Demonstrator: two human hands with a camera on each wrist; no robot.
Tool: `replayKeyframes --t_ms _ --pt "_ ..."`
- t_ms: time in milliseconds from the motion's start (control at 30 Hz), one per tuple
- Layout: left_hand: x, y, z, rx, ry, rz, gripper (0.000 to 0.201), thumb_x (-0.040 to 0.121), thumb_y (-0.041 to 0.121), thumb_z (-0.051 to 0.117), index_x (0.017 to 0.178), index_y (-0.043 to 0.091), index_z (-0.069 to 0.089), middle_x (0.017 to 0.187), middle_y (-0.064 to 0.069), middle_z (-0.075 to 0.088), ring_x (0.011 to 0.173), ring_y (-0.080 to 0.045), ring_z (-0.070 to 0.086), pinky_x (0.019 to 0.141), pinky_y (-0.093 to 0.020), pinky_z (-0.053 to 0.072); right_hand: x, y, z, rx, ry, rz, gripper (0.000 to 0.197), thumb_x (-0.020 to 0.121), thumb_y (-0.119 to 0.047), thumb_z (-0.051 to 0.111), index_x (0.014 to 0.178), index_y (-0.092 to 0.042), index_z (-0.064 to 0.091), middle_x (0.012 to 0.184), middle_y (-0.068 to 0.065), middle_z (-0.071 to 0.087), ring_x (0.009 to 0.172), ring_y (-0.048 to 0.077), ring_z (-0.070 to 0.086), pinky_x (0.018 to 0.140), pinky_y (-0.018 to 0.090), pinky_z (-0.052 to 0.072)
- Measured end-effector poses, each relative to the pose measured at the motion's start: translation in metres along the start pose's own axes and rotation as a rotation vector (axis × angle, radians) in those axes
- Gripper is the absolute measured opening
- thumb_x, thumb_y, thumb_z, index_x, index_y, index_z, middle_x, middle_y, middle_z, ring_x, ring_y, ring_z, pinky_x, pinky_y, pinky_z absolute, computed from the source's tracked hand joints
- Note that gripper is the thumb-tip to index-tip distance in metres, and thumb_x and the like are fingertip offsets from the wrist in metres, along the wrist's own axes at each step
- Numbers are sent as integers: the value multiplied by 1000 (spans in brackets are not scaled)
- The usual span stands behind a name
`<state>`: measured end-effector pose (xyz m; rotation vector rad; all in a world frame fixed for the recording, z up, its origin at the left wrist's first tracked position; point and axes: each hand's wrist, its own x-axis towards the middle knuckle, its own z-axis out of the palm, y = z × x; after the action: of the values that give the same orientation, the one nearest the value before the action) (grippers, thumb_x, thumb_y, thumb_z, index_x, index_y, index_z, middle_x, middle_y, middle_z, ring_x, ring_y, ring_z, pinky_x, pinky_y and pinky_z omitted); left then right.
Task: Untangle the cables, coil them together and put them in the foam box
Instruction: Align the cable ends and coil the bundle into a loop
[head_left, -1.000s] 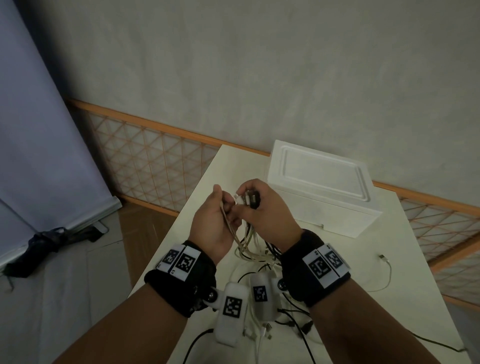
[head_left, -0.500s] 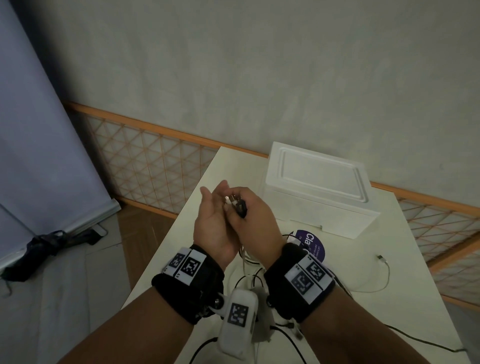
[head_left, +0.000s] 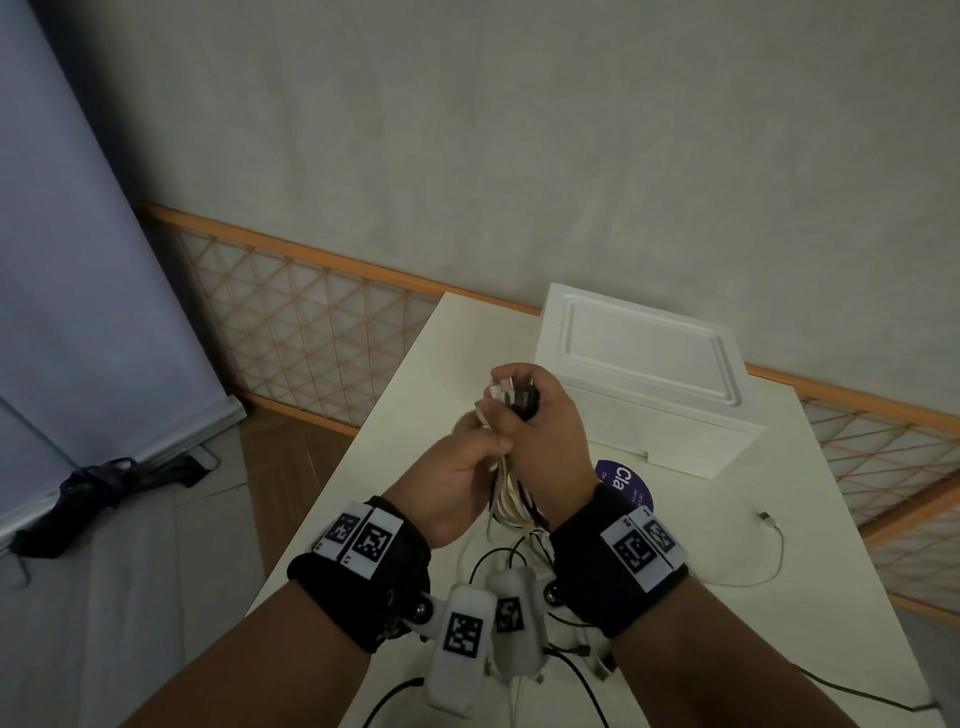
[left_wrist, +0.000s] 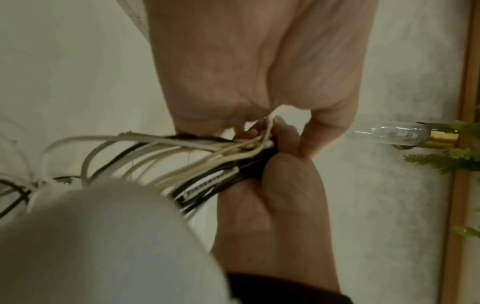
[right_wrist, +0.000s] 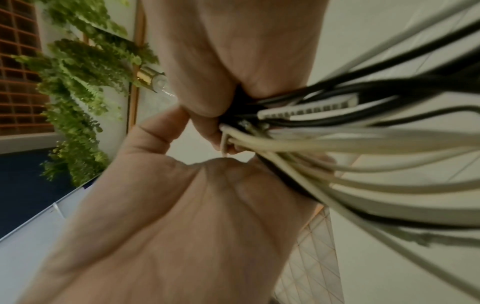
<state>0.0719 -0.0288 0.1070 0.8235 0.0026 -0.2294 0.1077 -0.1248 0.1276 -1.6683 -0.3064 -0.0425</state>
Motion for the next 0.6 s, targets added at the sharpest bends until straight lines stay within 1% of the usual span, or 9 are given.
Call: replayKeyframes --t_ms 67,133,167,233,300,367,433,533,600 --pt "-4 0 1 93 -100 -77 68 72 -2 45 138 14 40 131 -15 59 119 -24 59 97 -34 49 2 0 -3 14 -9 29 21 83 -2 66 99 -16 62 87 6 67 75 15 63 74 33 54" --pt "-4 -1 1 162 -107 -82 69 75 -10 46 137 18 39 128 -15 60 116 -22 60 95 -31 50 4 0 -5 54 -7 72 19 84 -5 66 98 -17 62 84 7 66 71 18 62 72 36 53" --pt "-4 -1 2 182 -95 -64 65 81 -13 46 137 18 39 126 -14 61 115 -20 61 94 -28 50 6 -1 -6 75 -4 93 18 84 -6 66 97 -17 61 82 6 66 70 18 61 71 36 53" --pt "-4 -3 3 212 -60 -26 51 94 -11 41 138 14 41 128 -15 60 114 -20 62 94 -28 51 8 -3 -8 138 4 138 15 87 -8 65 98 -16 60 77 2 64 67 15 60 68 33 51" --pt "-3 -4 3 244 -27 -7 42 98 -5 37 136 10 45 124 -15 63 109 -22 63 93 -30 52 9 -7 -9 233 6 182 12 89 -9 63 100 -13 59 73 -1 64 66 14 61 67 30 51" --pt "-3 -4 3 278 -13 -7 38 99 -4 37 132 10 49 116 -13 67 105 -22 65 90 -31 53 8 -8 -9 270 4 217 12 90 -10 61 102 -12 59 78 1 64 69 15 62 70 31 51" --pt "-4 -2 2 301 -3 -2 38 98 -5 36 130 11 51 110 -11 69 100 -22 67 86 -30 55 8 -7 -9 289 3 240 13 89 -6 59 101 -13 59 81 5 63 73 19 62 71 34 51" --pt "-5 0 0 366 43 31 38 98 -5 37 125 14 55 104 -9 70 94 -19 67 84 -31 54 7 -7 -11 346 -31 243 26 85 8 52 100 -12 59 88 10 65 79 24 64 75 39 53" --pt "-4 0 0 391 86 69 37 97 -2 41 118 22 60 107 -10 69 101 -24 65 92 -38 51 7 -7 -12 355 -72 224 34 82 14 47 105 -10 57 92 11 65 81 24 65 76 38 54"
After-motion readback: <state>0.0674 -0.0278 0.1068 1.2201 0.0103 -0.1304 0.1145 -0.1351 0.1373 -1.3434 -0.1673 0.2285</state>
